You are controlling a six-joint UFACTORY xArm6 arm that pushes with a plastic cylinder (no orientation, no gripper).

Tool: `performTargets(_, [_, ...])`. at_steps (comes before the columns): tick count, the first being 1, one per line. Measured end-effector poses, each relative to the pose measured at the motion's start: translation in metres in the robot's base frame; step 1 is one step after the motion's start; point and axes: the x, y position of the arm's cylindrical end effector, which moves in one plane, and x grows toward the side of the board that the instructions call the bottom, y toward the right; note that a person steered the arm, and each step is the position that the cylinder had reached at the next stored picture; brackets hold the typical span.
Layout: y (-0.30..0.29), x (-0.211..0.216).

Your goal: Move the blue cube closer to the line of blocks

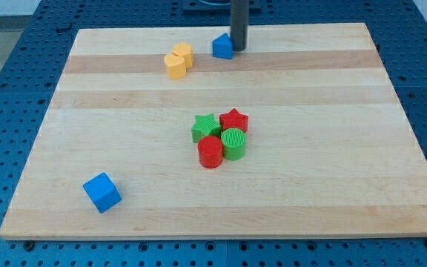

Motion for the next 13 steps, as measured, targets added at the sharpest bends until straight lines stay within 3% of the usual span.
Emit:
performTargets(2, [-0.05,0.002])
performTargets(3, [-0.016,0.04])
performTargets(6, [-0.139,0.228])
performTargets(8, [-0.118,0.328])
performTargets(9, [-0.163,0.365])
performTargets(10, [-0.206,0.363])
performTargets(13, [-0.189,0.352])
